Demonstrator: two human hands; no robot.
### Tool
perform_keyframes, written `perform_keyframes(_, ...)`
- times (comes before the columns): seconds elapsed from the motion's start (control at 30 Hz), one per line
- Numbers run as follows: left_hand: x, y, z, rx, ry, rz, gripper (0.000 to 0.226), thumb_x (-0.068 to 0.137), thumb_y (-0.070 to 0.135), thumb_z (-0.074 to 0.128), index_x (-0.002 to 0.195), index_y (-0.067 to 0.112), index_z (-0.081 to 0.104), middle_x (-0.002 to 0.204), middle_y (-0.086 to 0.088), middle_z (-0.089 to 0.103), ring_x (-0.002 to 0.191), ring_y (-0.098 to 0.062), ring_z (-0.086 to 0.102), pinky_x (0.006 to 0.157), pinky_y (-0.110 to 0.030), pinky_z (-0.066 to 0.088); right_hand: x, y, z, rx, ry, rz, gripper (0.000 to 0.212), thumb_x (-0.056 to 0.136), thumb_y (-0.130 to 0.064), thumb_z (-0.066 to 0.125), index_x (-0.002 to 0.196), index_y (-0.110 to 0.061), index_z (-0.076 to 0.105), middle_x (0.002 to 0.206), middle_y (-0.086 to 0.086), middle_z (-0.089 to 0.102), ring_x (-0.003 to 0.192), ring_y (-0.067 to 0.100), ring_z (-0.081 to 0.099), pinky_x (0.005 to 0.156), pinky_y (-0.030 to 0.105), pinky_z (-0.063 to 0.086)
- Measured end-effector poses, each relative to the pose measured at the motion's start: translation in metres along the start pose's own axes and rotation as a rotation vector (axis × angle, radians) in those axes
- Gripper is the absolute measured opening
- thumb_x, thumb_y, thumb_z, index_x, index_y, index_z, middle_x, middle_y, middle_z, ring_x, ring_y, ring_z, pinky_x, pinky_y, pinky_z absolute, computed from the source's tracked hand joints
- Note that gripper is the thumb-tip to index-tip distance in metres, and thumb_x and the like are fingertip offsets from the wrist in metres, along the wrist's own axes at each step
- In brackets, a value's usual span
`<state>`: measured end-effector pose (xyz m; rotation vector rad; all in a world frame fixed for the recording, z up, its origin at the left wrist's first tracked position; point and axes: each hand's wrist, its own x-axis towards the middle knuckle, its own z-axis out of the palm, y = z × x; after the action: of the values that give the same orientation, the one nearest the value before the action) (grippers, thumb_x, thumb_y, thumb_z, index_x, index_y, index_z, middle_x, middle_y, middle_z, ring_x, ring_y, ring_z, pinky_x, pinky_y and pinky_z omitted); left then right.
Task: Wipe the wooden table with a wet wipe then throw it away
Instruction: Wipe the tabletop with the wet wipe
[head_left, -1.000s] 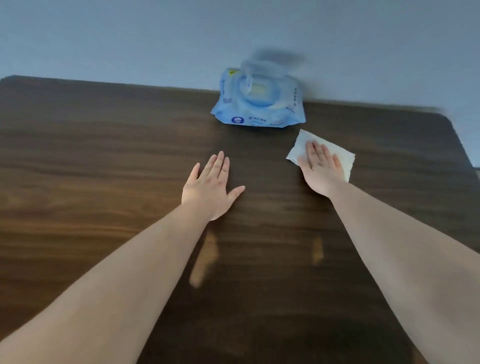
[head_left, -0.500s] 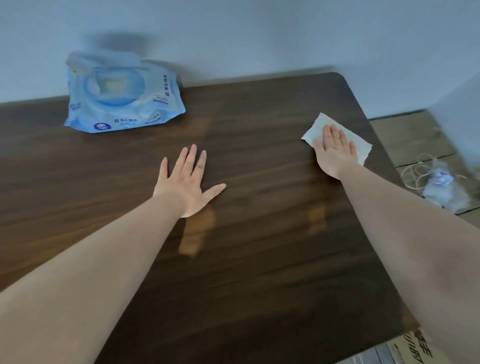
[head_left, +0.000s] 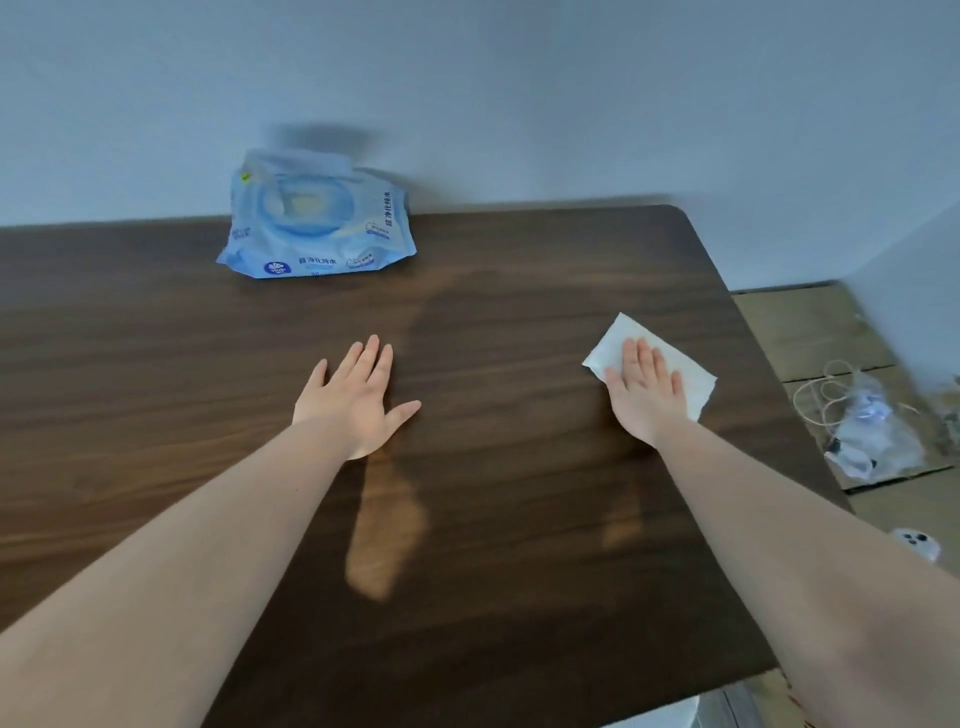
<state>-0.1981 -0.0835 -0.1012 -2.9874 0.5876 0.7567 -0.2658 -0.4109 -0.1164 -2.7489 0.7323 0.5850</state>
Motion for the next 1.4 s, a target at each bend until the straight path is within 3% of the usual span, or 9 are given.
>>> perform_keyframes(0.37, -0.14, -0.179, 0.044, -0.063, 0.009, -0.339, 0.082, 0.089, 0.068, 0.013, 0.151, 0.019, -0.011, 0.16, -0.001, -0.016, 0.147, -0.017, -0.011, 0.119, -0.043, 0.004, -0.09, -0.223, 0.075, -0.202, -0.077, -0.468, 0.057, 0.101, -0.041, 0.007, 0.148, -0.021, -0.017, 0.159, -0.002, -0.019, 0.145, 0.016, -0.019, 0.116, 0.04, -0.013)
perform_keyframes(0.73, -0.277, -0.336, 0.107, -0.226, -0.002, -0.783, 0.12, 0.062, 0.091, 0.007, 0.149, 0.01, -0.014, 0.159, -0.009, -0.015, 0.147, -0.022, -0.011, 0.119, -0.043, 0.004, -0.195, -0.462, 0.168, -0.33, -0.164, -0.951, 0.057, 0.1, -0.043, 0.008, 0.15, -0.024, -0.012, 0.159, -0.007, -0.017, 0.145, 0.013, -0.018, 0.117, 0.038, -0.013)
perform_keyframes(1.17, -0.286, -0.36, 0.133, -0.392, 0.116, -0.749, 0.114, 0.064, 0.092, 0.015, 0.148, 0.021, -0.017, 0.158, 0.001, -0.02, 0.144, -0.02, -0.02, 0.117, -0.047, -0.01, -0.264, -0.655, 0.236, -0.437, -0.171, -1.325, 0.058, 0.1, -0.043, 0.01, 0.151, -0.021, -0.007, 0.161, -0.003, -0.012, 0.147, 0.017, -0.014, 0.117, 0.043, -0.012)
perform_keyframes(1.4, -0.288, -0.361, 0.134, -0.422, 0.12, -0.721, 0.108, 0.072, 0.084, 0.026, 0.15, 0.02, -0.011, 0.159, -0.001, -0.019, 0.144, -0.021, -0.021, 0.117, -0.048, -0.011, -0.281, -0.7, 0.256, -0.502, -0.111, -1.398, 0.058, 0.1, -0.044, 0.01, 0.151, -0.022, -0.008, 0.161, -0.001, -0.012, 0.147, 0.02, -0.012, 0.118, 0.045, -0.008)
